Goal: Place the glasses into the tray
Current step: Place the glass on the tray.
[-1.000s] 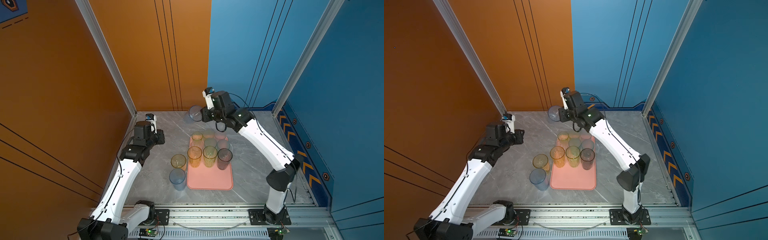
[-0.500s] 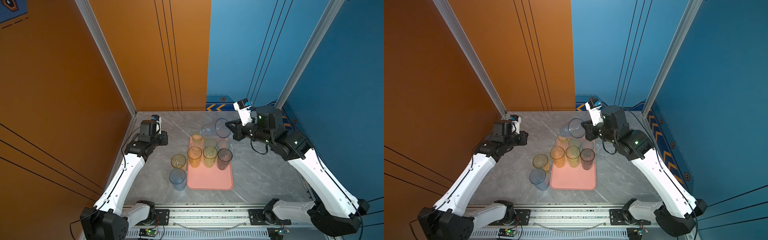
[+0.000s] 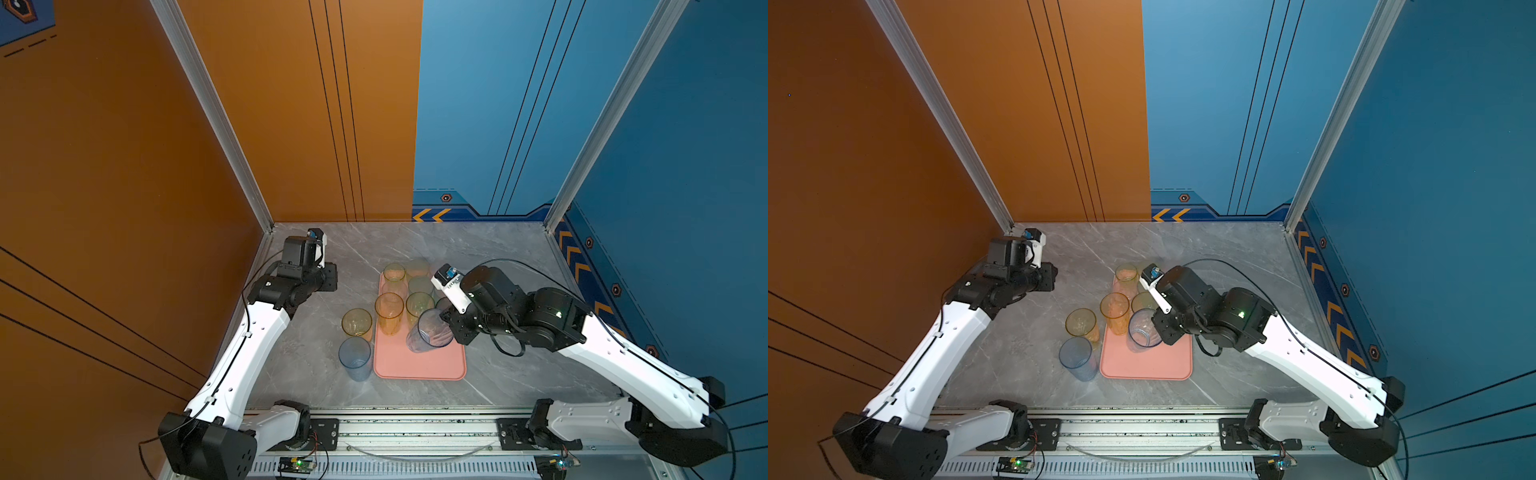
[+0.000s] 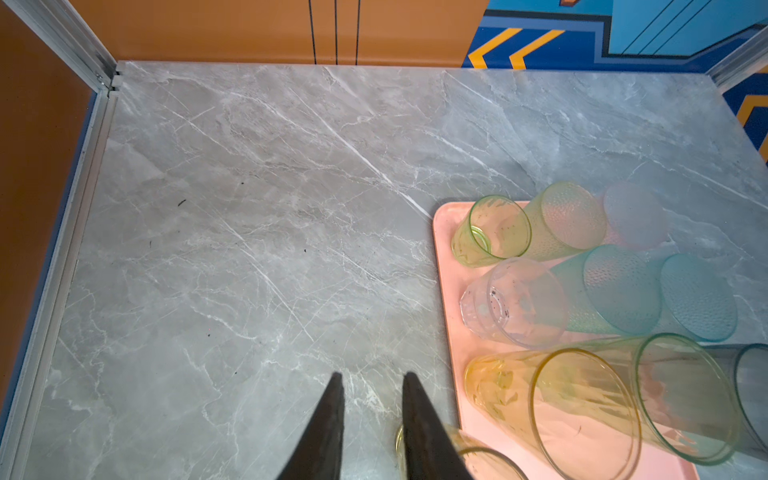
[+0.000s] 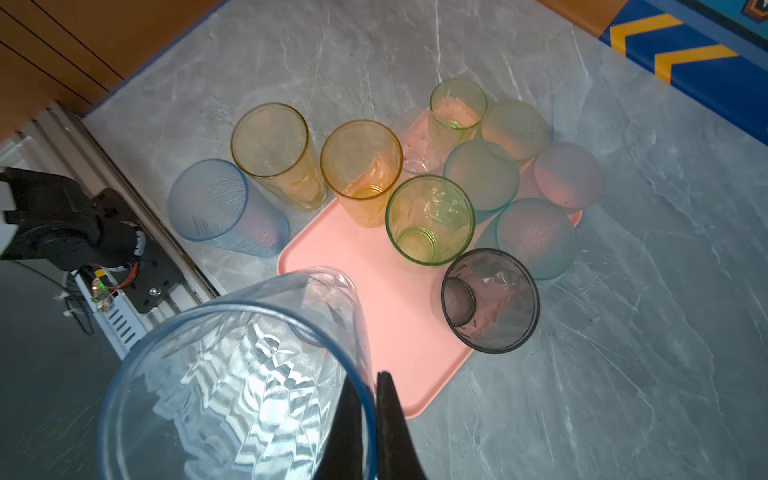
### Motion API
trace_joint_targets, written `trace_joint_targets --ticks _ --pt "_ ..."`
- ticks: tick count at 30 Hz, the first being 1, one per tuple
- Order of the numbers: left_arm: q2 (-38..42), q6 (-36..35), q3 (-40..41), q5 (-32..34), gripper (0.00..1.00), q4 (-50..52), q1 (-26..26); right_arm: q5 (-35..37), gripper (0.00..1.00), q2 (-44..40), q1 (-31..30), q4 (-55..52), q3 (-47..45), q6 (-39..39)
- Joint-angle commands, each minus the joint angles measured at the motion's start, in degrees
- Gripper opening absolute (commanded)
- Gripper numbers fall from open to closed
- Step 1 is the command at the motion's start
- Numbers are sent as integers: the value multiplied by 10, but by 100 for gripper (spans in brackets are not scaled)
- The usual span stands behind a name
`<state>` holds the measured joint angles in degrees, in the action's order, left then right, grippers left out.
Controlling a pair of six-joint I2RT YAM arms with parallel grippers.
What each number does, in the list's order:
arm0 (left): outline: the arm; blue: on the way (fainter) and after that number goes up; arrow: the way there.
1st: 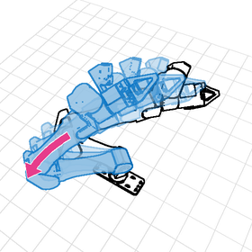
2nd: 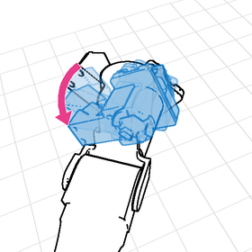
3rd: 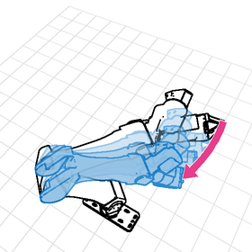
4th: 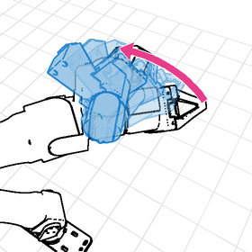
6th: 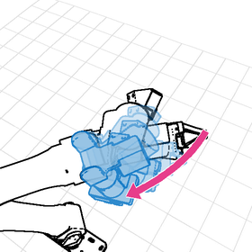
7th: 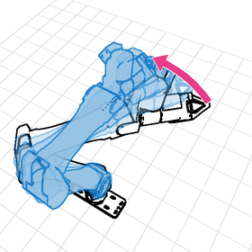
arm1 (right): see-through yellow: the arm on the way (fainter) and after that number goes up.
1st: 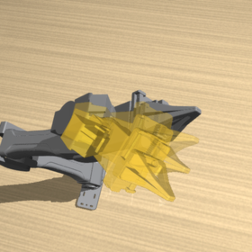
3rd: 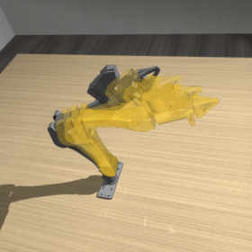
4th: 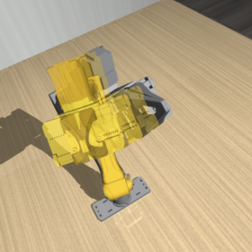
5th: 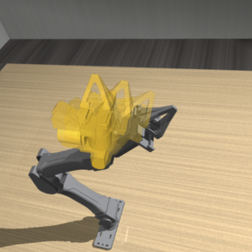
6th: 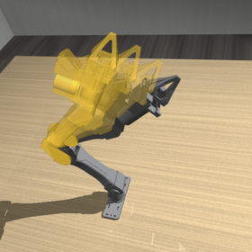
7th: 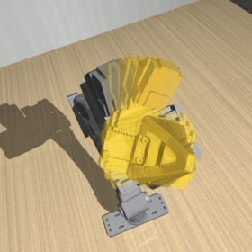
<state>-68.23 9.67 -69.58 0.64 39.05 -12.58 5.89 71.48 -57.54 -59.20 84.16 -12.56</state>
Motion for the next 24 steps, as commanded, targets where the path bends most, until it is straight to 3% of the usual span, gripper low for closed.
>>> trace_joint_targets --ticks 1,9,24 --pt "-12 -14 -24 18 27 29 -12 58 0 27 -12 4 -18 -35" --pt "-13 -15 -28 16 27 41 -15 88 0 77 -16 37 -53 -53" --pt "-19 -22 -44 19 27 56 -22 73 0 90 -2 119 -139 -91"
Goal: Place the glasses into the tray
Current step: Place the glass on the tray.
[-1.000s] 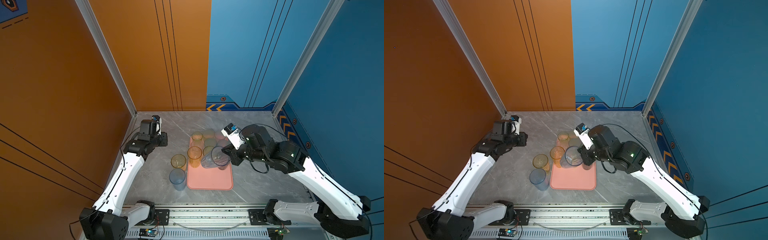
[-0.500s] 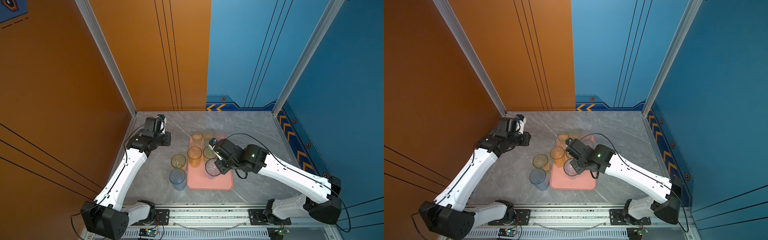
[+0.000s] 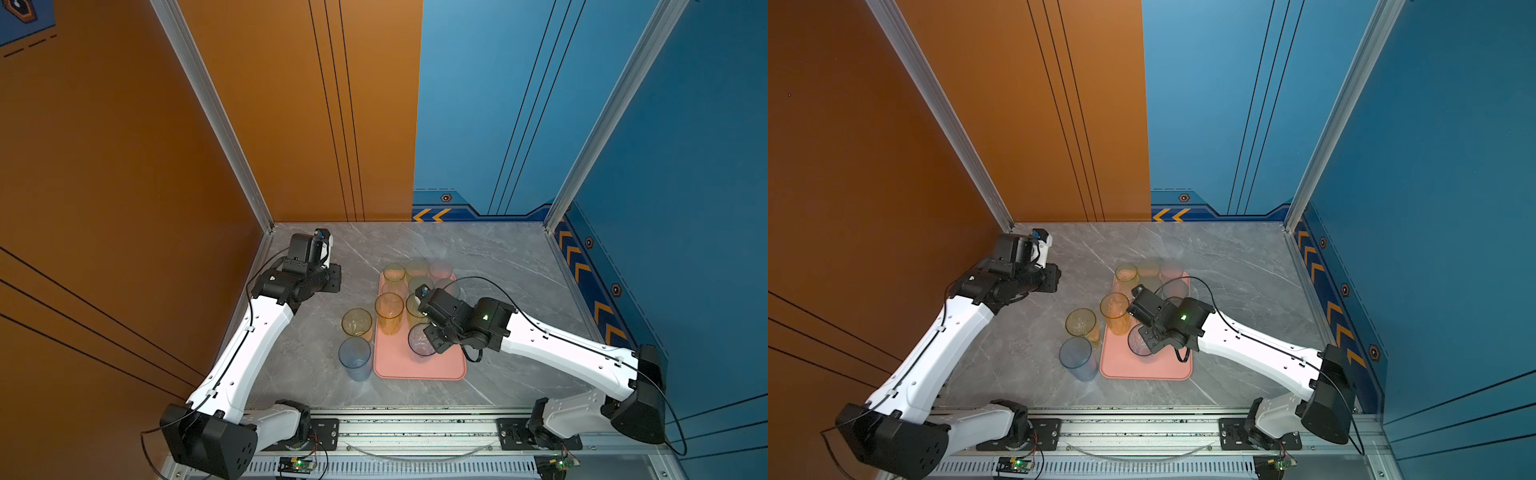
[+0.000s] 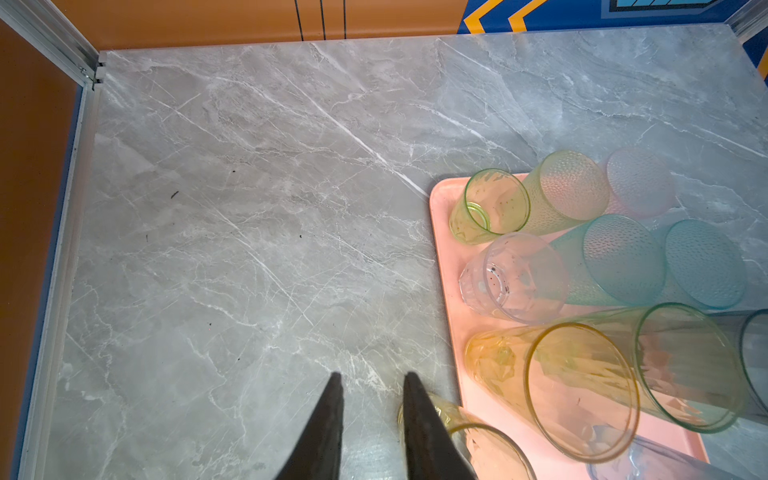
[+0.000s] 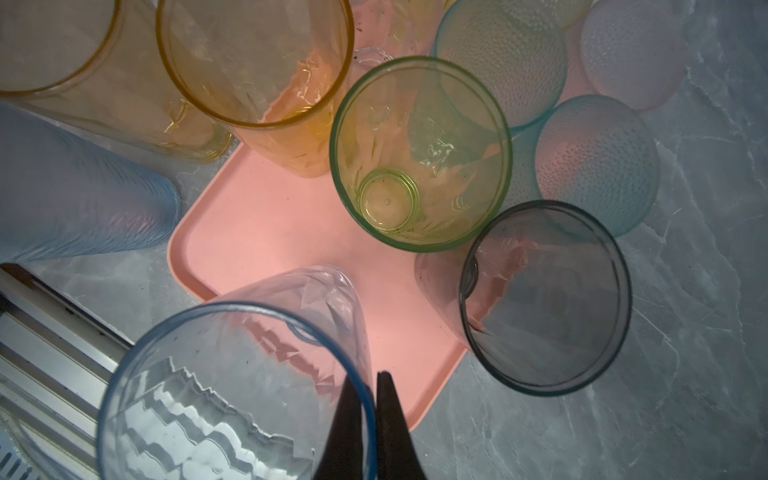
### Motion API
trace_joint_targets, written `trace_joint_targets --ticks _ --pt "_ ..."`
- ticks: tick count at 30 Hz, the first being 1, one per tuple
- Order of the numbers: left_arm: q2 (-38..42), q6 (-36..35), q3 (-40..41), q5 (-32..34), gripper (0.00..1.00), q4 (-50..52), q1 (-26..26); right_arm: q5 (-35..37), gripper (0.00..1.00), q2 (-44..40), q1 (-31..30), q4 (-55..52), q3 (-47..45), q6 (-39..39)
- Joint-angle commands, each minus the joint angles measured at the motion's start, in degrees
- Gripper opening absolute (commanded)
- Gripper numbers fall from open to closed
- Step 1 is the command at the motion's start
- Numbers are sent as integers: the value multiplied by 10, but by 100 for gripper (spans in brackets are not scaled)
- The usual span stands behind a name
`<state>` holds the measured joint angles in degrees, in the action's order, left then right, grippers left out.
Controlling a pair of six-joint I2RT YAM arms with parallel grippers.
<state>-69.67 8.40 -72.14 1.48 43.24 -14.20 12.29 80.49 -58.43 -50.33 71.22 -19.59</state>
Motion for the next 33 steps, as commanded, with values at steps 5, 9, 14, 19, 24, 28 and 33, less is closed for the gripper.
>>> trace_joint_targets --ticks 5,9,14,19,24,28,33 --pt "-6 -10 -20 11 27 15 -7 -1 0 3 21 48 -23 -21" --pt "-10 -12 -22 11 28 19 -8 -14 0 8 31 59 -33 -23" --pt "-14 -13 -25 10 28 21 -8 -29 0 22 35 68 -36 -22" --pt "-20 -15 -27 8 29 23 -9 -38 0 33 39 70 -35 -19" --pt "-25 -16 -30 7 29 26 -9 -40 0 41 45 70 -36 -19" --pt "-26 -20 -35 7 30 34 -9 -41 0 47 50 69 -38 -19" --pt "-24 -22 -41 7 31 45 -10 -41 0 46 53 68 -39 -17"
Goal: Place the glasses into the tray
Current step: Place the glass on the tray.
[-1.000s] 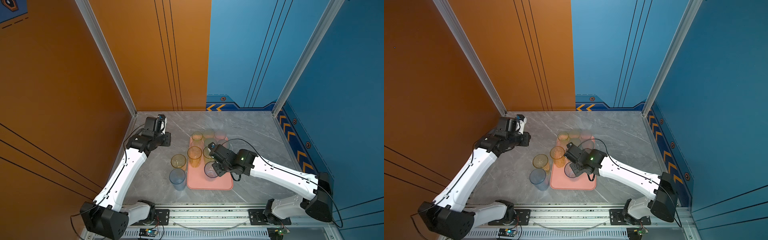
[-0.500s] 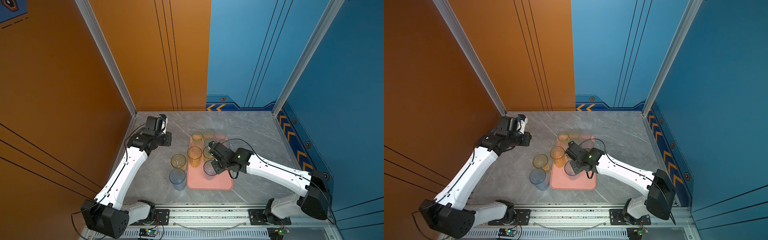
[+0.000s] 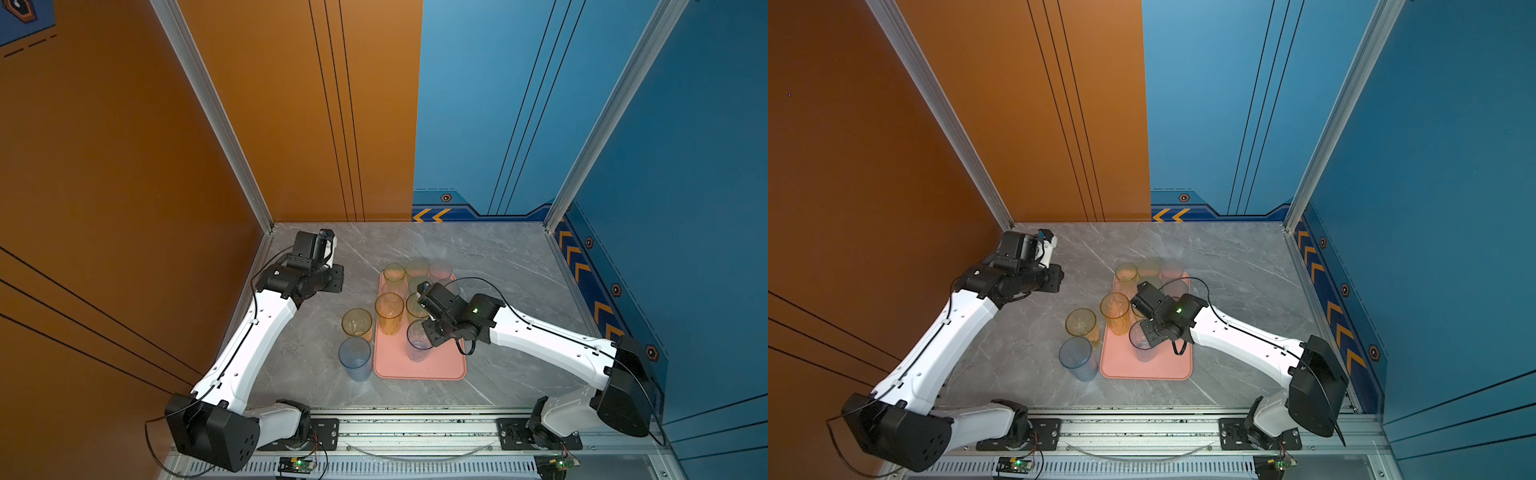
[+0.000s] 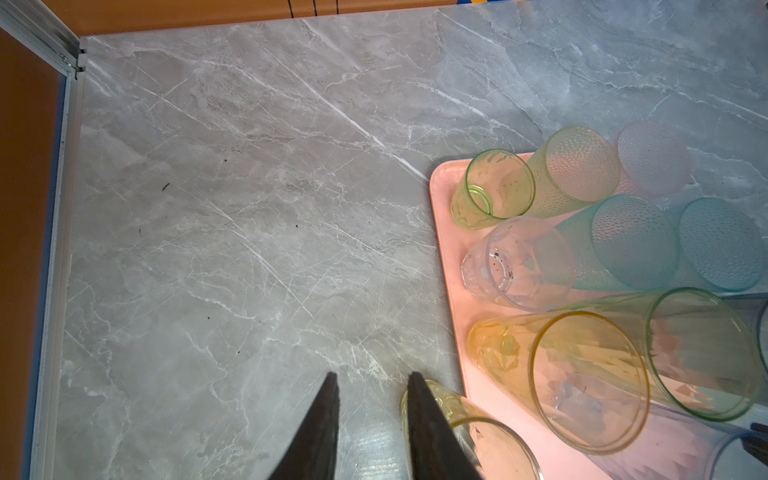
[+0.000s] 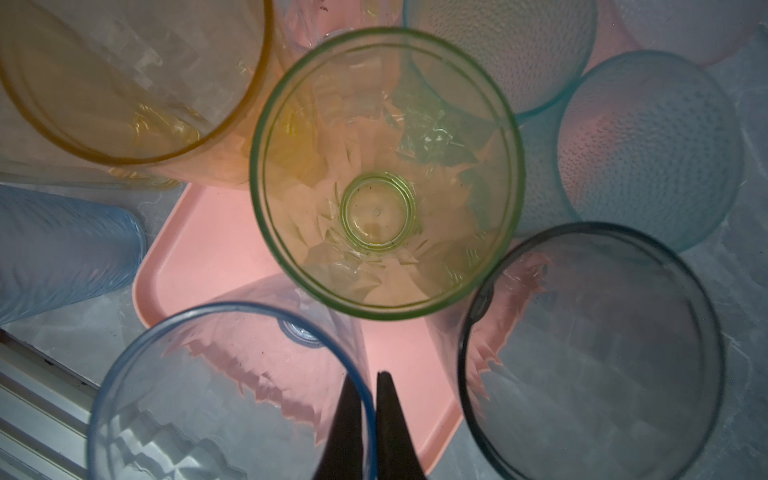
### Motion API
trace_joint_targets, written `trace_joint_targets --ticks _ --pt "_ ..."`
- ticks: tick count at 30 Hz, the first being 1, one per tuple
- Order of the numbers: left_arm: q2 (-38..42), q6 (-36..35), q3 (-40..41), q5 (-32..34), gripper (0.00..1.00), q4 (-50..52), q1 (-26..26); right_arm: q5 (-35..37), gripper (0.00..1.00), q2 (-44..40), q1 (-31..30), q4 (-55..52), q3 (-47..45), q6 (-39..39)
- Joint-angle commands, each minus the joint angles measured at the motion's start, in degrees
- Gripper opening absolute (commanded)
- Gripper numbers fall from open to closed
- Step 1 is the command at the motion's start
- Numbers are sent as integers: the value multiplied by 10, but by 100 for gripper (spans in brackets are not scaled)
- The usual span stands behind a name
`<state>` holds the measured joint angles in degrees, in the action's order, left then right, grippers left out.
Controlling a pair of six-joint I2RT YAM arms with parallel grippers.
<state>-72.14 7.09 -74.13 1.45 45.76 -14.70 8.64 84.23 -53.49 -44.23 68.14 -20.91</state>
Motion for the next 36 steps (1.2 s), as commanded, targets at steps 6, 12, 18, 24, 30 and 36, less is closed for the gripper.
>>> trace_joint_targets --ticks 6,12,18,24,30,36 --pt "-1 -13 -33 6 32 36 -5 -6 3 0 8 0 -6 1" --pt "-2 -18 -39 5 32 51 -7 -11 10 -1 10 -2 -6 2" --pt "1 -22 -40 8 32 61 -8 -11 18 -3 9 -2 -1 5" --pt "0 -22 -43 7 32 66 -9 -12 24 -5 8 -5 4 8" --pt "-2 -25 -46 10 32 79 -15 -14 27 -17 9 -4 5 9" --pt "1 -27 -44 15 32 91 -18 -28 29 -20 10 -5 6 11"
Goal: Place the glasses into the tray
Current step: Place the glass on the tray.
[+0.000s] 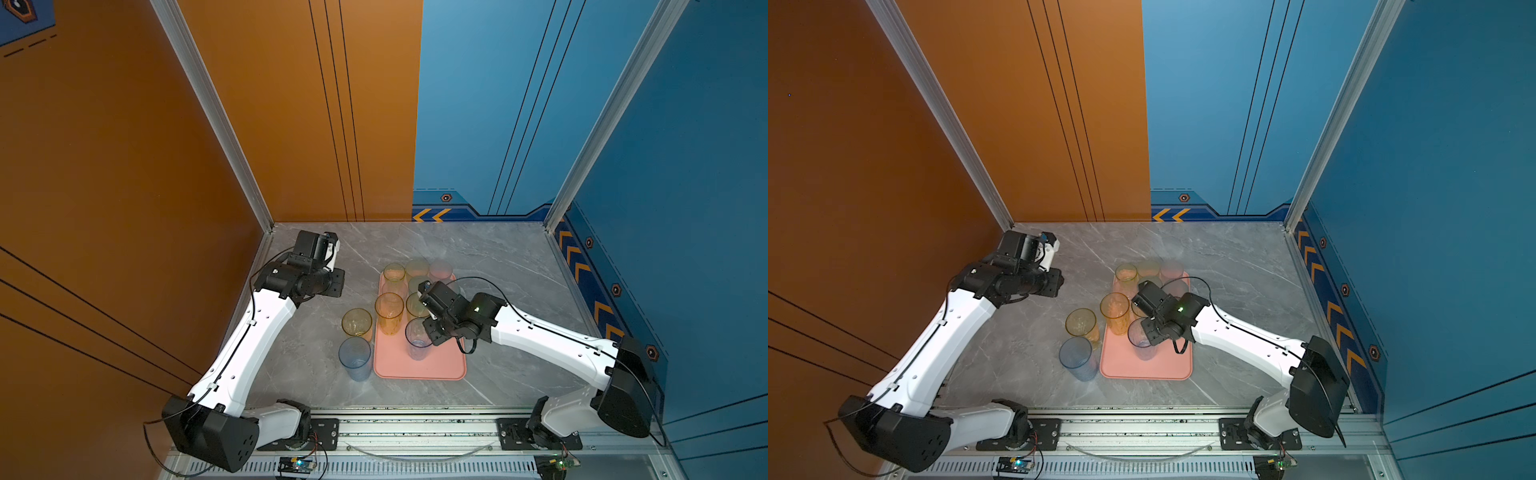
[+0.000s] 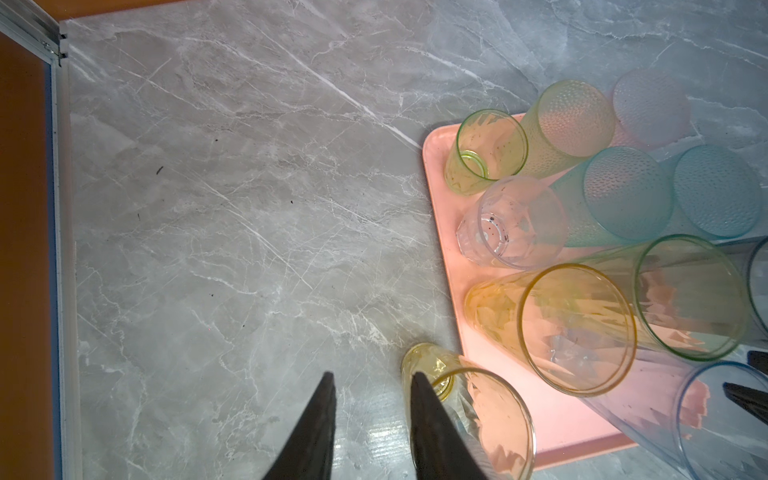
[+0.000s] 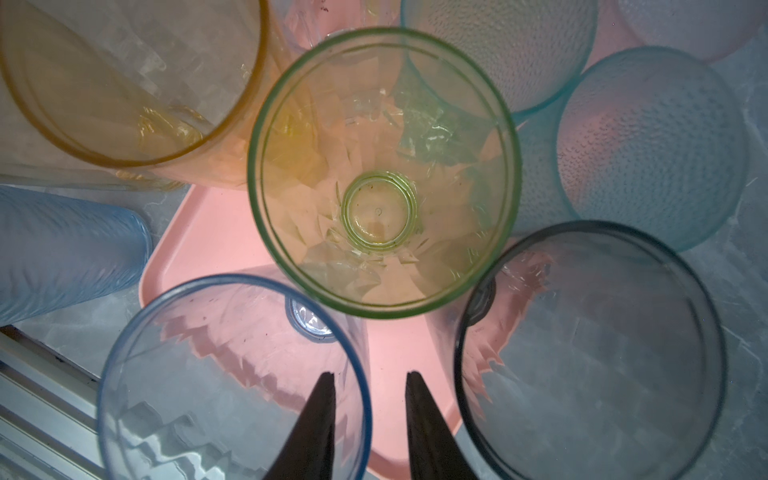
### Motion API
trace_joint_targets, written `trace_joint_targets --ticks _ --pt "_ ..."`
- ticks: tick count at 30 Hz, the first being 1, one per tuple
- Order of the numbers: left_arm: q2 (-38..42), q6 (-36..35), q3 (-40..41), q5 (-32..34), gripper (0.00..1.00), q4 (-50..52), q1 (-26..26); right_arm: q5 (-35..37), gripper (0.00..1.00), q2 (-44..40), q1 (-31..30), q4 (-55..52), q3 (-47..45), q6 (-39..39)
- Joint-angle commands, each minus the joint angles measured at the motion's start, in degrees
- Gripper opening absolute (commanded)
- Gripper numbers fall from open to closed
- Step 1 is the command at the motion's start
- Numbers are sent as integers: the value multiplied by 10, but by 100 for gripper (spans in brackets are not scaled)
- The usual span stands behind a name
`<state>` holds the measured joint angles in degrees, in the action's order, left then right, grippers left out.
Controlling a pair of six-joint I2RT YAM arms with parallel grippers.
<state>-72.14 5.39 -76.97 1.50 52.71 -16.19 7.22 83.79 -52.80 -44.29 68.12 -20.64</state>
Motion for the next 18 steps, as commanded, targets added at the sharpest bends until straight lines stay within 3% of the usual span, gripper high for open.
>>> trace_joint_targets --ticks 1,18 --pt "2 -10 -17 14 32 22 -3 -18 30 -17 3 -4 5 9" --pt "-12 -17 -41 27 31 99 -37 -15 37 -77 9 -4 6 13"
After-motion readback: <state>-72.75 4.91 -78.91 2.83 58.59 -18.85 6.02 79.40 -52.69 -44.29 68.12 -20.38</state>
